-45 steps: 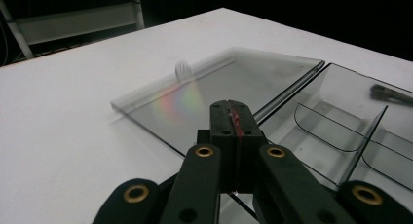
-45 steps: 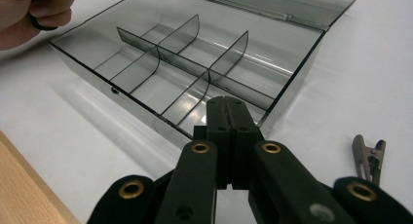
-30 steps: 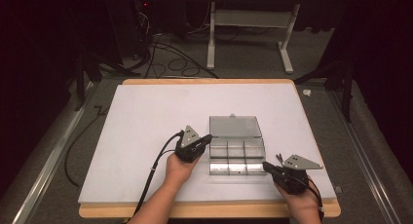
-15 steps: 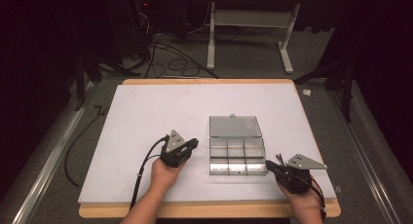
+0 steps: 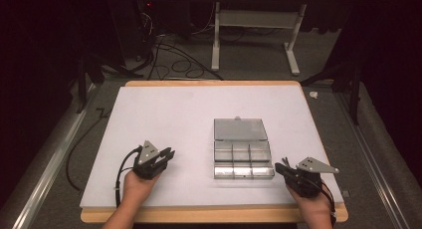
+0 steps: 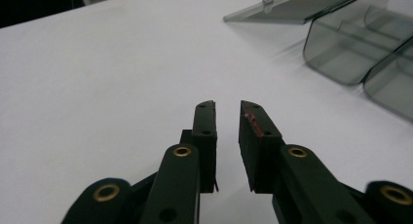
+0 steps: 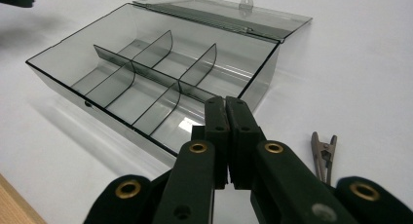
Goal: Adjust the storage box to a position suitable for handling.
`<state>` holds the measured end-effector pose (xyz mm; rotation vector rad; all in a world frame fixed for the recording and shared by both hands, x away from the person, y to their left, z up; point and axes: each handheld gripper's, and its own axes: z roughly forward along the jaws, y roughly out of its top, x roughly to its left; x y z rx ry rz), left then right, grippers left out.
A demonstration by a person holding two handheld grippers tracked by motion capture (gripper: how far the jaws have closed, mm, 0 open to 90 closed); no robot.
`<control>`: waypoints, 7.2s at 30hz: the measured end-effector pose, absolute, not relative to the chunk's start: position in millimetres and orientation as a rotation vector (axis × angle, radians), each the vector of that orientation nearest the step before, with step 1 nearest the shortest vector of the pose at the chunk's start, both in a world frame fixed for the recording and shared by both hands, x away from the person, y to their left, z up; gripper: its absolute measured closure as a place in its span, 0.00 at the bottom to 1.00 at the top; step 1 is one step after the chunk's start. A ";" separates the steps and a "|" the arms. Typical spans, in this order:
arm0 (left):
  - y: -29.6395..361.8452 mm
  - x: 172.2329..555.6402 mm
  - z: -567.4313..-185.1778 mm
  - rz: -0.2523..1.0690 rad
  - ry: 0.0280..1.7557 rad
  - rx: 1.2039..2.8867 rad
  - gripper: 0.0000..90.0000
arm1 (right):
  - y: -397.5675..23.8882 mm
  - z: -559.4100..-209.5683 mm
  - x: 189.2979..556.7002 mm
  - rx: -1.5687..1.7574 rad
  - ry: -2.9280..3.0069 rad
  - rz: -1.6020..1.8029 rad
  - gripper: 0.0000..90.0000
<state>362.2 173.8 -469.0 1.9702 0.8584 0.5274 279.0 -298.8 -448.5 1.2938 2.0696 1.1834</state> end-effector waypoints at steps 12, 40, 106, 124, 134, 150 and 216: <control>210.2 354.0 -484.0 0.573 0.967 1.949 0.75 | -309.1 -448.0 278.7 1.326 2.039 1.157 0.99; 204.2 353.1 -484.9 0.572 0.901 2.017 0.49 | -347.0 -457.6 280.3 1.515 1.936 1.040 0.87; 204.3 351.8 -484.8 0.565 0.872 2.021 0.42 | -326.0 -434.2 325.5 1.674 2.426 0.466 0.68; 204.5 351.0 -484.8 0.571 0.867 2.014 0.42 | -321.4 -432.6 337.2 1.673 2.473 0.426 0.70; 203.1 351.6 -485.1 0.567 0.862 2.029 0.42 | -319.7 -433.9 347.3 1.656 2.515 0.385 0.72; 204.0 351.6 -484.9 0.561 0.864 2.022 0.42 | -316.1 -432.4 363.1 1.662 2.551 0.319 0.79; 203.9 350.6 -484.9 0.569 0.855 2.019 0.43 | -282.7 -381.6 370.7 1.492 2.607 0.319 0.96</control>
